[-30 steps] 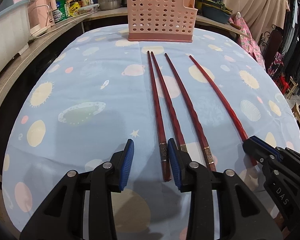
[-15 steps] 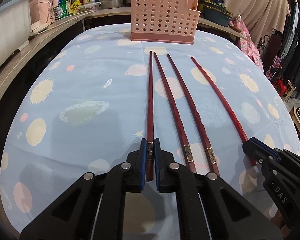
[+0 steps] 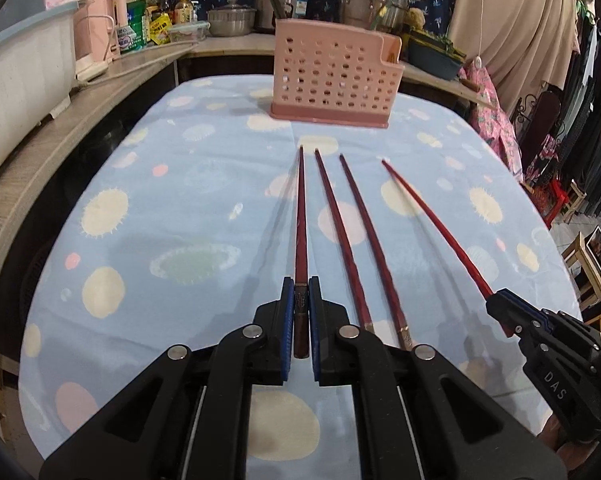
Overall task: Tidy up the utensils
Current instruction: 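Lift both red chopsticks and carry them over the pink basket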
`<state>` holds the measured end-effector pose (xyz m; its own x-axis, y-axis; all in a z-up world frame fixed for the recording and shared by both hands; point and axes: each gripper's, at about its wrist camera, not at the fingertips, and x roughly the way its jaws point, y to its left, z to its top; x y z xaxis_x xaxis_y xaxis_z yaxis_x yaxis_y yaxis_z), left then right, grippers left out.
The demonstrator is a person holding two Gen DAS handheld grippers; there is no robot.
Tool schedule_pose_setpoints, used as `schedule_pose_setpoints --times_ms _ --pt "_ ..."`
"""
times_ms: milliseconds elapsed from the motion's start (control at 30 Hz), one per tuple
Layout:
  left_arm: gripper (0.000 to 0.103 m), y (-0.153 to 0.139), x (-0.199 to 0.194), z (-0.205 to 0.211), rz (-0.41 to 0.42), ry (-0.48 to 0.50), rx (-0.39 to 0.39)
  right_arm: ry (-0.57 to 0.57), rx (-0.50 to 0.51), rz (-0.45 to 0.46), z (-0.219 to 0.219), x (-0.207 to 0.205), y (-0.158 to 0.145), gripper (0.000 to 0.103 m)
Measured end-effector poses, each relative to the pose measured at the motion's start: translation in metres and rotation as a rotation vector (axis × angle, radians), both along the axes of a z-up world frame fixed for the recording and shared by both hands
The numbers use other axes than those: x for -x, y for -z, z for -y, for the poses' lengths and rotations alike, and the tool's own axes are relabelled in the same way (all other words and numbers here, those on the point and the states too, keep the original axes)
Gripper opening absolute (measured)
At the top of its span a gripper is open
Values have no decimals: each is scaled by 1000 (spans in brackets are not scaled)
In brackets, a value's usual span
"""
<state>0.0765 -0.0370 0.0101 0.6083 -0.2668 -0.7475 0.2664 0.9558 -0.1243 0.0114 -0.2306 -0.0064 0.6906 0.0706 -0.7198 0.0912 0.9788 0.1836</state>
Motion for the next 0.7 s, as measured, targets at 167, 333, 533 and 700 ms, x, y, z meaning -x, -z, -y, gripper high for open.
schedule_pose_setpoints --times_ms 167,333,533,700 --pt "7 -35 -12 -7 57 -18 21 20 -17 66 13 -7 -36 7" --pt "7 -71 -33 -15 124 -53 26 42 -42 146 29 -22 -75 7" --pt "7 -97 -53 -18 167 -95 18 64 -49 207 43 -39 -108 7" --pt "7 -110 -66 -16 186 -110 9 74 -30 217 44 -49 -121 7"
